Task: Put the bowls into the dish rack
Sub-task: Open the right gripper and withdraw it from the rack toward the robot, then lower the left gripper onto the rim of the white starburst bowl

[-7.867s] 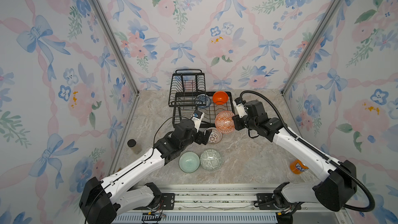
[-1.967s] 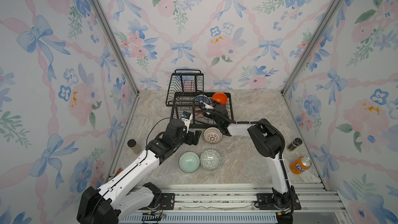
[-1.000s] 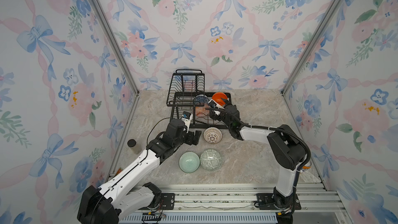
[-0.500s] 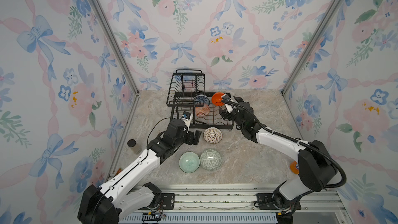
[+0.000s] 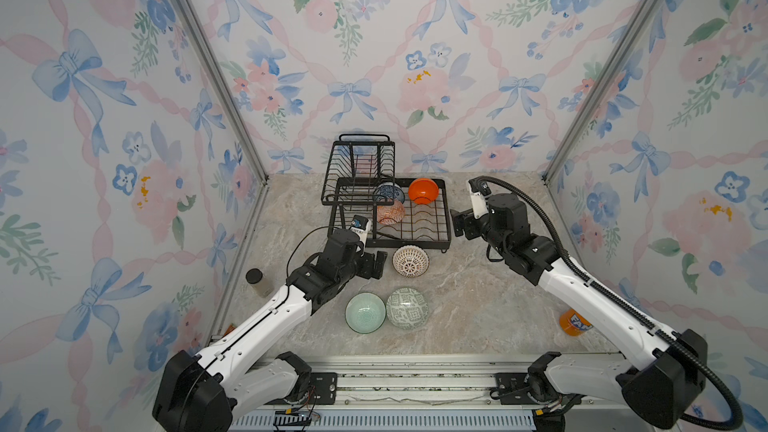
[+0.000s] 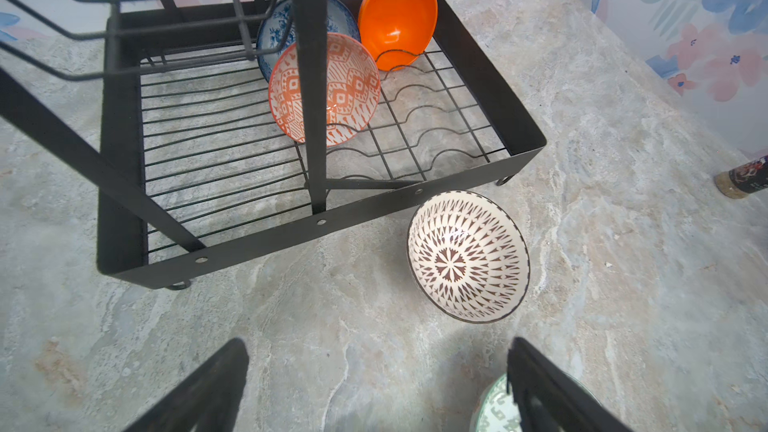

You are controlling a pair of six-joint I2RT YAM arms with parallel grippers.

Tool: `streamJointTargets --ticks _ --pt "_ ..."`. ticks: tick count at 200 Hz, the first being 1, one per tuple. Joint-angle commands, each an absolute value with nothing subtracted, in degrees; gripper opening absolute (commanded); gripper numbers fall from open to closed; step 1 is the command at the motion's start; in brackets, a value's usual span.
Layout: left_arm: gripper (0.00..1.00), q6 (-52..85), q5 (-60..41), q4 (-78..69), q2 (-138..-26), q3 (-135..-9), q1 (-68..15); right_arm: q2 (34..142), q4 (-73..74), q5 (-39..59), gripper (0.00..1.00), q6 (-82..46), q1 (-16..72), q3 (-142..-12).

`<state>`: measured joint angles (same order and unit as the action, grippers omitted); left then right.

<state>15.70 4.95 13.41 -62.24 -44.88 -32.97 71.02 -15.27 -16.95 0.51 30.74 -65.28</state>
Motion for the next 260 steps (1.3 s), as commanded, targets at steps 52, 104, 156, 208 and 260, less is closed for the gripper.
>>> streamJointTargets --ticks 52,104,156,208,260 --pt "0.98 17.1 6.9 14.2 -63.8 -46.5 -32.5 71.4 -40.4 -10.5 0.97 -9.9 23.8 -72.5" --pt "0.98 17.6 7.0 15.9 -64.2 -46.8 -28.5 73.8 -42.2 -7.7 0.97 -9.7 20.1 -73.4" --pt "0.98 17.7 6.7 18.6 -68.3 -49.4 -28.0 75.6 -41.6 -6.5 0.97 -9.1 19.5 -73.1" --pt "0.98 17.5 7.6 20.0 -72.7 -52.0 -30.8 76.0 -41.0 -6.1 0.97 -8.5 19.3 -72.8" --pt "0.98 17.8 6.6 19.9 -77.9 -54.4 -34.5 76.1 -40.3 -5.5 0.97 -8.1 19.1 -72.3"
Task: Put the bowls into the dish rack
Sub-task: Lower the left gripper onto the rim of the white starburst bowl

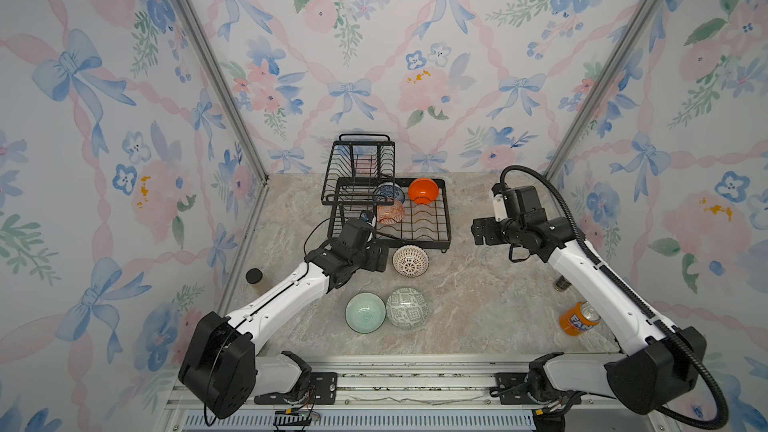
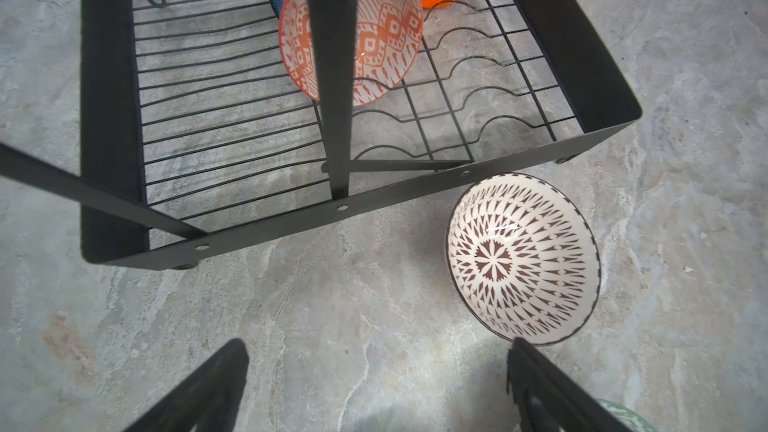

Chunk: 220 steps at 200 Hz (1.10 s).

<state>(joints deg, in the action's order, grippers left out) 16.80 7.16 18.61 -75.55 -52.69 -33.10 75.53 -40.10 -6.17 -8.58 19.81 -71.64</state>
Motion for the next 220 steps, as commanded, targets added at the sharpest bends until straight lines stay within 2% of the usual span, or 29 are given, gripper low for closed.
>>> streamJointTargets --ticks 1,38,75,96,131,220 --pt "0.98 17.8 6.5 19.9 -78.2 -54.4 -34.5 76.1 -40.3 -5.5 0.97 -8.1 19.1 -72.3" --pt "0.98 18.8 5.0 19.7 -83.1 -56.5 -36.8 75.6 -39.8 -5.2 0.97 -8.1 19.0 -71.9" --pt "0.91 19.2 3.5 17.9 -86.3 -57.6 -37.8 75.1 -39.4 -4.9 0.97 -7.8 18.9 -71.3" --pt "0.85 19.4 1.8 15.9 -87.6 -57.4 -37.7 75.0 -39.1 -4.7 0.97 -7.7 18.8 -71.0" --pt "0.69 19.8 -0.5 13.7 -90.4 -57.3 -37.8 75.1 -38.9 -4.4 0.97 -7.7 18.8 -70.9" --pt "0.48 19.9 -0.7 11.3 -95.5 -57.8 -37.6 75.0 -38.8 -4.2 0.97 -7.4 18.8 -70.5"
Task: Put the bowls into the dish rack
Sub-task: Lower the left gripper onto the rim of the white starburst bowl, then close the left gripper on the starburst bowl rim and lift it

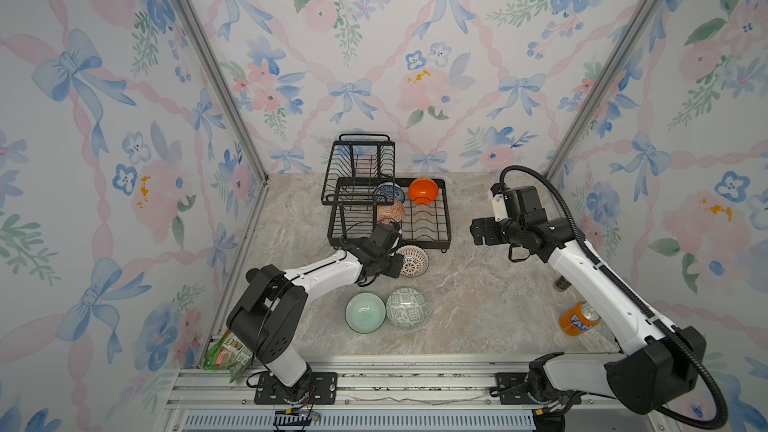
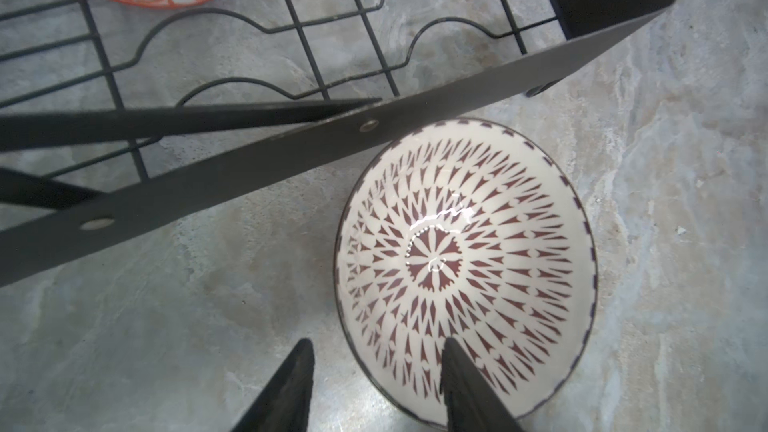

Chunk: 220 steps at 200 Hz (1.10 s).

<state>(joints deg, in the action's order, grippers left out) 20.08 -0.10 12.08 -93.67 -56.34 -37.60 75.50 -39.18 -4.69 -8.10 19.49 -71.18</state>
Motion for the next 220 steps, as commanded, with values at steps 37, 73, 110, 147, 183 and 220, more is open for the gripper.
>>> streamJointTargets --ticks 37,73,110,147,183,220 --pt "0.40 20.0 -0.6 10.5 -97.1 -58.0 -37.4 74.9 -38.7 -4.1 0.97 -7.3 18.8 -70.5" --pt "0.35 20.3 -0.8 9.8 -98.1 -58.2 -37.3 74.7 -38.7 -4.0 0.97 -7.2 18.7 -70.4" --pt "0.28 20.4 -1.3 9.6 -99.2 -58.7 -37.2 74.5 -38.6 -3.9 0.97 -7.2 18.8 -70.2" --pt "0.19 20.6 -1.6 9.6 -100.1 -59.0 -37.2 74.3 -38.4 -4.0 0.97 -7.1 18.7 -70.1" --pt "0.13 20.7 -1.5 9.6 -100.4 -59.0 -37.2 74.1 -38.4 -4.1 0.97 -7.0 18.8 -70.0" --pt "0.07 20.9 -1.4 9.6 -100.6 -59.0 -37.1 73.9 -38.3 -4.1 0.97 -7.0 18.7 -69.9"
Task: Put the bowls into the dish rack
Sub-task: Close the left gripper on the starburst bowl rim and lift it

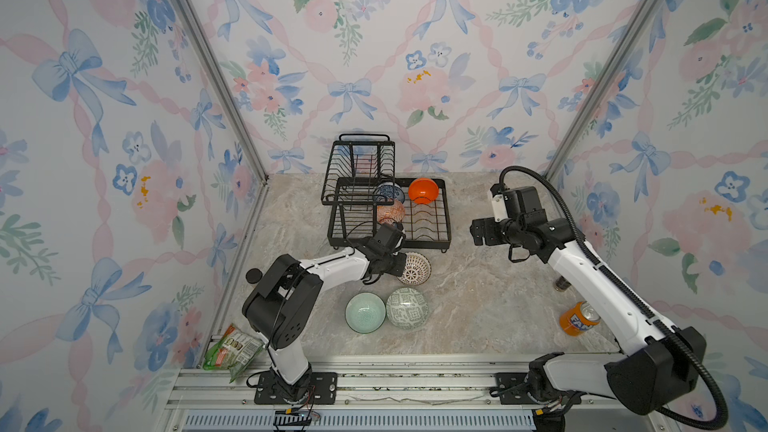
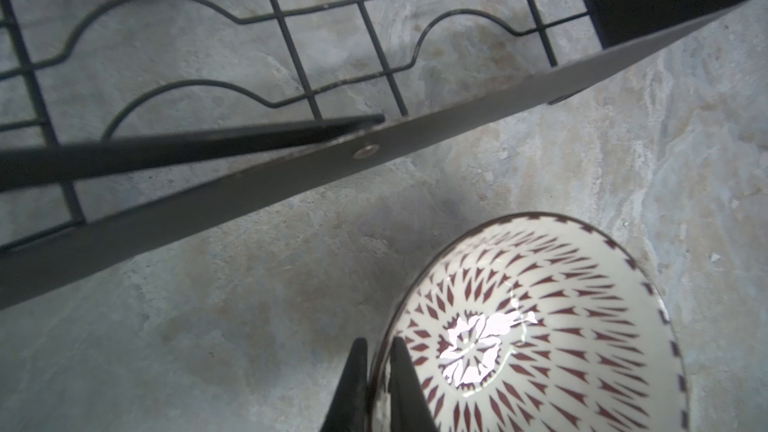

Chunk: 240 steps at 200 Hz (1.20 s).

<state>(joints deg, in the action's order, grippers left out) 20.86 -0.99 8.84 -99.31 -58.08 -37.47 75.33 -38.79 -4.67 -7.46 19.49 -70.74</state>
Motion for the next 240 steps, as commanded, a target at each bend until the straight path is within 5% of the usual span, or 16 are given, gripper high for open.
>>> streamJointTargets --ticks 1,34,240 --pt "0.07 20.9 -1.4 9.7 -100.6 -59.0 -37.1 73.9 -38.3 -4.1 0.97 -7.0 18.8 -69.9" --pt "0.00 21.0 -1.4 9.7 -100.9 -59.3 -37.1 73.9 -38.3 -4.1 0.97 -6.9 18.7 -69.9" --pt "0.00 19.7 -1.9 10.1 -92.8 -60.6 -37.8 73.5 -38.3 -3.8 0.97 -7.0 18.8 -70.1"
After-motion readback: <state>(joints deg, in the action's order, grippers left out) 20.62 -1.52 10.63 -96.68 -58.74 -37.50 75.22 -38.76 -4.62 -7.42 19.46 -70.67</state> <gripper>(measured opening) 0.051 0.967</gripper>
